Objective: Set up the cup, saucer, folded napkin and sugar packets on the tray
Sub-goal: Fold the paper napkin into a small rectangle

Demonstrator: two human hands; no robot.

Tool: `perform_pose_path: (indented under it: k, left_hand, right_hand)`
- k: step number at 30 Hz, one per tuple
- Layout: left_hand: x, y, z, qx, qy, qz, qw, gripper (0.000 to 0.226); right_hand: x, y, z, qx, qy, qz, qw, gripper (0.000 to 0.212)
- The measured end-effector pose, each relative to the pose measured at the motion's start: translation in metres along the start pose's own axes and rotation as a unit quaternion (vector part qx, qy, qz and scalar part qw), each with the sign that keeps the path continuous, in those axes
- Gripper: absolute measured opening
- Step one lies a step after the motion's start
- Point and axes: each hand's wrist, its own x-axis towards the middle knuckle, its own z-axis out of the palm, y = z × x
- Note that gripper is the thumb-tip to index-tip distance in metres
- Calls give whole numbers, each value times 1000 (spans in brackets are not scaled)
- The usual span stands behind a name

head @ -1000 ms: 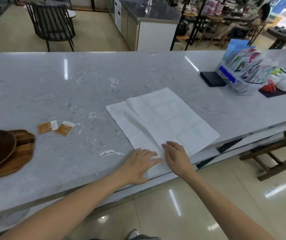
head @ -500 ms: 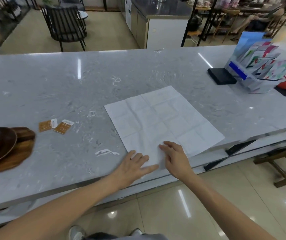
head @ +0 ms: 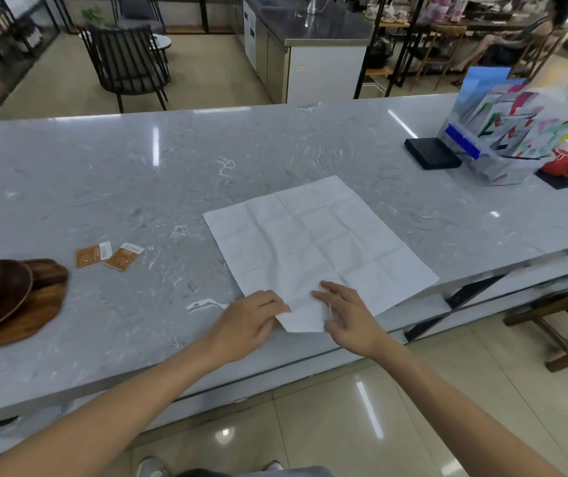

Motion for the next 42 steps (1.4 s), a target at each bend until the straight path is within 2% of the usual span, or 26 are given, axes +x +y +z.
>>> perform_pose_path:
  k: [3,6,8,12,14,16,20,21,23,29,34,38,42]
  left_hand:
    - [-10,-6,-14,-47,58,-40,996,28]
    - [-19,-14,-32,-115,139,-123,976,23]
    - [-25,-22,-46,-137,182,-161,960,26]
    - [-37,-47,-66,-134,212,-231,940,38]
    - [-43,-58,-73,-139,231,-256,928,46]
    - [-49,-67,-83,-143,236,-278,920,38]
    - [-53,-82,-99,-162,226,-300,913,16]
    - [-51,-82,-104,-188,223,-299,908,14]
    - [-46,-83,-114,-220,232,-298,900,25]
    - [-28,-95,-135,-306,292,-345,838,20]
    - [2,-118,-139,-277,306,-356,838,26]
    - [33,-153,-137,-244,313,-374,839,37]
    - [62,-196,-123,-179,278,-410,850,40]
  right_hand:
    - [-6,7,-8,-60,-14,-24,998,59]
    - [-21,16,-13,-140,10,-65,988,71]
    - [-27,24,-16,-168,37,-80,982,69]
    - [-32,41,-38,-151,107,-31,982,59]
    - [-34,46,-56,-143,137,-42,979,52]
    - [-31,44,-74,-97,154,-50,982,45]
    - [-24,32,-112,39,164,-10,986,27]
    - [-22,29,-121,91,167,-6,982,18]
    - [-14,23,-136,176,183,0,967,4]
    - [27,17,-147,273,219,14,937,26]
    - [80,16,-142,304,240,60,920,31]
    - [129,23,-136,271,242,97,927,39]
    - [173,34,-129,226,239,142,934,41]
